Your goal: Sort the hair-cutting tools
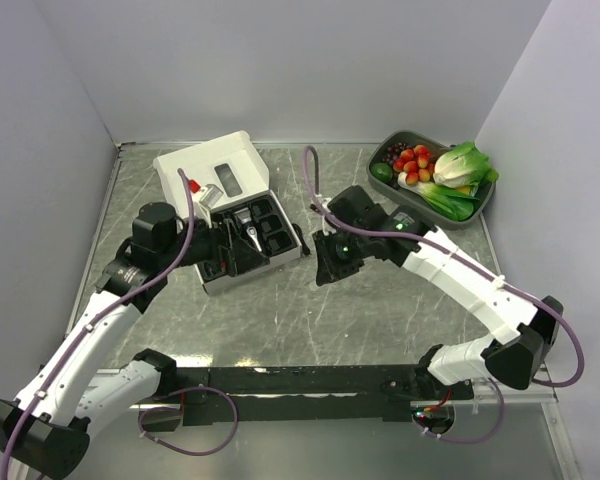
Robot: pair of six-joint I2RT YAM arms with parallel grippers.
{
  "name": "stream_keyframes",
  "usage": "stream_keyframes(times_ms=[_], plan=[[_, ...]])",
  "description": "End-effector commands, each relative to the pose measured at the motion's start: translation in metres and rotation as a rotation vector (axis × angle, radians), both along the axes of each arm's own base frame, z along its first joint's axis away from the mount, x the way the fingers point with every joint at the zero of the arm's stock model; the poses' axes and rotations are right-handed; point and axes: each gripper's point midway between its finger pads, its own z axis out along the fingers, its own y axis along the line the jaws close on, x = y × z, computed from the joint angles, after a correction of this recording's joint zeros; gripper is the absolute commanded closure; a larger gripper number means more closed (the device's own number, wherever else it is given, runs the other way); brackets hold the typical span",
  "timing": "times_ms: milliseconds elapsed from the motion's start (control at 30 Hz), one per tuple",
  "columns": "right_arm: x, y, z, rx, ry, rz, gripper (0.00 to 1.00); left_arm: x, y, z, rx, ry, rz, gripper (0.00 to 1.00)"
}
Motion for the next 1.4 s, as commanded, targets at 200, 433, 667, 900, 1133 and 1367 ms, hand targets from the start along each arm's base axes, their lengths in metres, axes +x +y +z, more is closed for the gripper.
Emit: stream_keyframes(times_ms=[200,433,667,900,1133,1367], plan=[[-0.074,0.041,0.094,0.441,0.169,0.444,0.87,-0.06,-0.019,0.052,-0.14,-0.114,-0.43,0.03],[-0.078,0.051,0.128,0.532,0.168,0.5,0.84,-0.081,-0.019,0.059,-0.174,-0.095,-0.561,0.01],[-0.068,0.062,0.134,0.535,0.173,0.508,0.84,-0.087,-0.022,0.068,-0.195,-0.11,-0.597,0.21],[-0.058,0.074,0.137,0.541,0.181,0.507,0.84,-0.087,-0.026,0.072,-0.194,-0.117,-0.618,0.38],[-0.053,0.081,0.151,0.561,0.162,0.517,0.85,-0.086,-0.028,0.068,-0.182,-0.107,-0.631,0.36],[-0.05,0.086,0.149,0.56,0.17,0.519,0.84,-0.086,-0.029,0.068,-0.179,-0.105,-0.643,0.41]])
